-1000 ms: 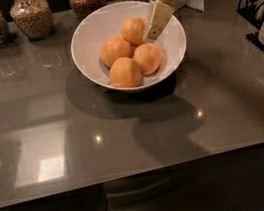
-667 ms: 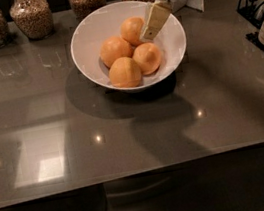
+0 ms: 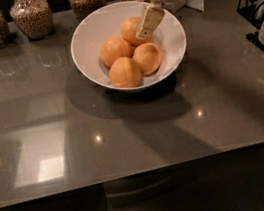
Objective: Pick orange from white bowl
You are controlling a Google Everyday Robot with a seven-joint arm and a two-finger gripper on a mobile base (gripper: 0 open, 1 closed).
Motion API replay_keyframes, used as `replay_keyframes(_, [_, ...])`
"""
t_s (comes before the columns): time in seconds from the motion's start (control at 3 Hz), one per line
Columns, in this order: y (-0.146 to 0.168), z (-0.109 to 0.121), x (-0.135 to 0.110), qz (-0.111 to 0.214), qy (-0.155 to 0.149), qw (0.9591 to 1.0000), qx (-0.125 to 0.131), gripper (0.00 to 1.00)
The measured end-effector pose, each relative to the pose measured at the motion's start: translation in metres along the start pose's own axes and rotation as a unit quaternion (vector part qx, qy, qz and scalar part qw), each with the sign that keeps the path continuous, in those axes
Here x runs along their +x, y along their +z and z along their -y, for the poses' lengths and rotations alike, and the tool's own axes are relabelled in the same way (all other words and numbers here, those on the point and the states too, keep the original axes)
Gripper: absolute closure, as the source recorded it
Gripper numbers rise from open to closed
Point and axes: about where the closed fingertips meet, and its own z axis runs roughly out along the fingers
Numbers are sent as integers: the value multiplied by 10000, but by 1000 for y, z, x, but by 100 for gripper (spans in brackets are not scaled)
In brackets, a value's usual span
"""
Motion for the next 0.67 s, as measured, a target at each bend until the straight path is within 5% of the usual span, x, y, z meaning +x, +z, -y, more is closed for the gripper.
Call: replay_keyframes(0.67, [36, 16, 5, -78, 79, 9999, -19, 29])
